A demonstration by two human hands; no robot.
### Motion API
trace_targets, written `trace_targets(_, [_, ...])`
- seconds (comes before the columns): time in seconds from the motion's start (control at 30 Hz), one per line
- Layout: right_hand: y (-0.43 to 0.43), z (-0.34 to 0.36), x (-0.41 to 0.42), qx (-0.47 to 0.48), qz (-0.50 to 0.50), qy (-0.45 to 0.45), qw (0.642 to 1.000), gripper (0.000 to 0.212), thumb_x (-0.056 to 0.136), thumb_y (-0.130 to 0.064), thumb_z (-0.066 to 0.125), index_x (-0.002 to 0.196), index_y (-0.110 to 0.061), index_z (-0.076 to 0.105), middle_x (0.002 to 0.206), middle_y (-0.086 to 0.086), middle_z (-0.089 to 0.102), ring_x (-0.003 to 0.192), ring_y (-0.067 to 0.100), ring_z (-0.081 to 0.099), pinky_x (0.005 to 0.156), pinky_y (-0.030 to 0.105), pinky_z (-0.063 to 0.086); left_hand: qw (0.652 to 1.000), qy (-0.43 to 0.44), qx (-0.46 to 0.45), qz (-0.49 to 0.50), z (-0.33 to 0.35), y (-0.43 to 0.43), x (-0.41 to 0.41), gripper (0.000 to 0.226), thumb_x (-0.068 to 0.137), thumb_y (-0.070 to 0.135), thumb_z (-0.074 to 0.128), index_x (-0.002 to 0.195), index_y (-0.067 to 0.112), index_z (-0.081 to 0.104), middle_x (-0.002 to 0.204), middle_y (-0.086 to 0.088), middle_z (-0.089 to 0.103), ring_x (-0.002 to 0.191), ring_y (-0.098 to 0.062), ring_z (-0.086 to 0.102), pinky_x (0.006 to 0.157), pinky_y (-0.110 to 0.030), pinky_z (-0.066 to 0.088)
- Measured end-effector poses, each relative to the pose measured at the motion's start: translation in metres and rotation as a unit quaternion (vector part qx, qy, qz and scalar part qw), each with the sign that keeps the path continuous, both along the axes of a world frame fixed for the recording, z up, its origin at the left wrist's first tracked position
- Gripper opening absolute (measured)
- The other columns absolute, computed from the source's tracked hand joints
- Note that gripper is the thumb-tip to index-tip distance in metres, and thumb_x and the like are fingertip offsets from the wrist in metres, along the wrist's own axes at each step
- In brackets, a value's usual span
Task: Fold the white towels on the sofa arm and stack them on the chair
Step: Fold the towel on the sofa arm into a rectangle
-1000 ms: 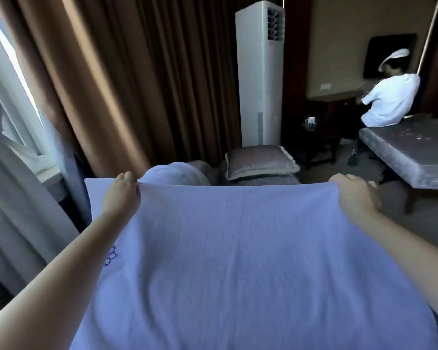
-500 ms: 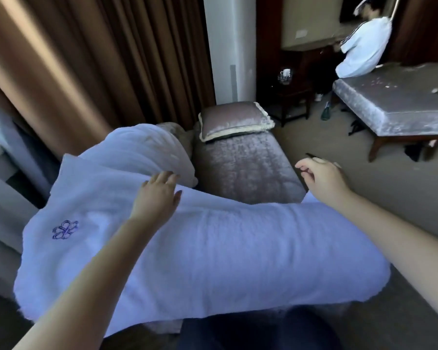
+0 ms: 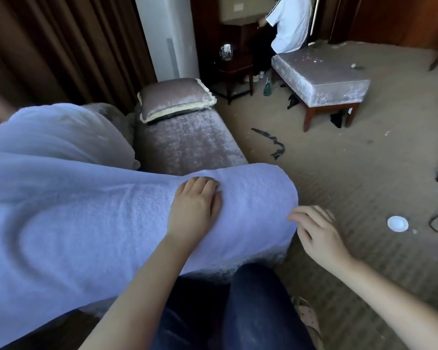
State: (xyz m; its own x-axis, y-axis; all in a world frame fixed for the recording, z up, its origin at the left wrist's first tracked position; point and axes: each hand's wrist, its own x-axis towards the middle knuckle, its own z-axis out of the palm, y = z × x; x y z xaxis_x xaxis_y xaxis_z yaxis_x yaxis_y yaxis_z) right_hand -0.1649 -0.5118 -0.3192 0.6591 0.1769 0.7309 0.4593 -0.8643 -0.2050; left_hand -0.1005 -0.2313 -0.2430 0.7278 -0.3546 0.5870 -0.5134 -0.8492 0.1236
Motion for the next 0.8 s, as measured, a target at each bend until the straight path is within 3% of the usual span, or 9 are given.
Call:
trace_targets(0.13, [-0.016,-0.037,-0.008,0.012,-0.052,0.015,0.998,0.026,0.085,-0.001,0.049,0.104,-0.008,0.065,0.109,-0.003,0.055,0.093,0.021,0.056,0.079,0.035,0.042,1.0,-0.018,0.003,0.014,-0.003,-0.003,-0.001,0.022,0.089,0.021,0.051,0.1,0.008,0.065,0.095,-0.002,0.065,0.09,-0.025,0.056,0.085,-0.032,0.037])
trace_targets(0.23, [-0.025,-0.051,-0.009,-0.001,-0.044,0.021,0.999,0.029,0.089,-0.008,0.048,0.116,-0.014,0.054,0.109,0.0,0.06,0.094,0.021,0.057,0.083,0.032,0.039,1.0,-0.018,0.007,0.018,-0.004,-0.005,-0.002,0.021,0.09,0.021,0.051,0.1,0.008,0.065,0.095,-0.003,0.065,0.089,-0.026,0.057,0.084,-0.034,0.04])
trace_targets(0.47, [-0.033,-0.062,0.0,-0.028,-0.012,0.053,0.998,0.056,0.08,0.007,0.06,0.131,-0.016,0.05,0.092,0.0,0.068,0.079,0.021,0.063,0.085,0.034,0.044,0.999,-0.023,0.019,0.028,-0.004,-0.006,-0.003,0.027,0.093,0.023,0.045,0.101,0.007,0.065,0.097,-0.003,0.065,0.09,-0.026,0.058,0.084,-0.035,0.042])
trace_targets(0.57, [-0.031,-0.06,-0.004,-0.001,0.033,0.03,0.999,0.05,0.085,0.007,0.054,0.129,-0.017,0.053,0.097,0.0,0.07,0.086,0.018,0.061,0.087,0.029,0.043,0.999,-0.025,0.022,0.029,-0.005,-0.005,-0.003,0.029,0.094,0.024,0.044,0.102,0.007,0.065,0.098,-0.003,0.065,0.091,-0.027,0.058,0.083,-0.036,0.042])
trace_targets(0.67, [-0.026,-0.056,-0.009,-0.022,0.073,-0.004,0.997,0.033,0.099,-0.004,0.042,0.123,-0.014,0.062,0.106,-0.002,0.07,0.094,0.017,0.061,0.087,0.032,0.046,0.999,-0.03,0.02,0.027,-0.006,-0.005,-0.005,0.028,0.095,0.024,0.045,0.104,0.007,0.066,0.099,-0.003,0.065,0.092,-0.027,0.059,0.084,-0.036,0.043])
trace_targets(0.8, [-0.022,-0.054,-0.008,-0.022,0.07,-0.046,0.996,0.029,0.097,-0.003,0.047,0.111,-0.01,0.073,0.109,-0.004,0.07,0.098,0.017,0.06,0.088,0.029,0.044,0.999,-0.037,-0.012,0.007,-0.007,-0.003,-0.013,0.024,0.092,0.017,0.051,0.106,0.005,0.066,0.105,-0.005,0.066,0.1,-0.027,0.059,0.091,-0.038,0.045])
